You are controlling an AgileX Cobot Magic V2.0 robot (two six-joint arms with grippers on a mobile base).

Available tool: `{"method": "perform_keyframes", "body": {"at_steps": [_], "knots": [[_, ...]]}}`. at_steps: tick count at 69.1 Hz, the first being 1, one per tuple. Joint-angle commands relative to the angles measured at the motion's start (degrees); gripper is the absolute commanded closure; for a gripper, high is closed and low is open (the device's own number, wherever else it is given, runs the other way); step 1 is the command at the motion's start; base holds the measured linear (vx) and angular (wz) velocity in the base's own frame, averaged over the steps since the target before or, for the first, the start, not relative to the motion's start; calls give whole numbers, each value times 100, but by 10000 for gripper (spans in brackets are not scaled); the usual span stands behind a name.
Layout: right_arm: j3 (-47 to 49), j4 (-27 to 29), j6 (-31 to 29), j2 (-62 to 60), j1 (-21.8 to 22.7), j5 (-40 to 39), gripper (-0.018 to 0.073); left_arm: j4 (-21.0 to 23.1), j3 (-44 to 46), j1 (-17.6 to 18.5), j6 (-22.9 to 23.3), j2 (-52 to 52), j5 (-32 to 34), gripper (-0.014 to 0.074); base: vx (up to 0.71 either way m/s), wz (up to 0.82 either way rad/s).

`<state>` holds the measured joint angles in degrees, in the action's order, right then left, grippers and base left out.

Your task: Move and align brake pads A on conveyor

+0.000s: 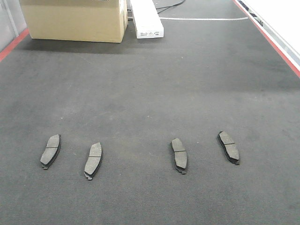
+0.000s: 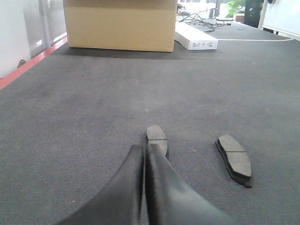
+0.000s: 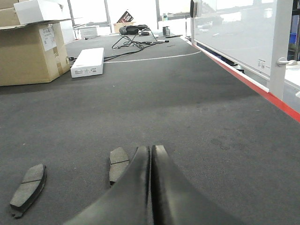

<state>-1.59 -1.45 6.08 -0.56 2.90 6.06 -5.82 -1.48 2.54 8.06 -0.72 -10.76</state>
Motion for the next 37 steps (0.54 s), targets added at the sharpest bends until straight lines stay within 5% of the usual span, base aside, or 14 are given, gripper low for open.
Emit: {"method": "perform_keyframes", "body": {"at_steps": [1,37], "knots": [[-73,-22,-24,-72,43,-453,571,-4,-97,34,40,-83,450,602,0,0],[-73,-22,-24,-73,43,-435,571,-4,-97,34,40,-83,450,602,0,0]]}}
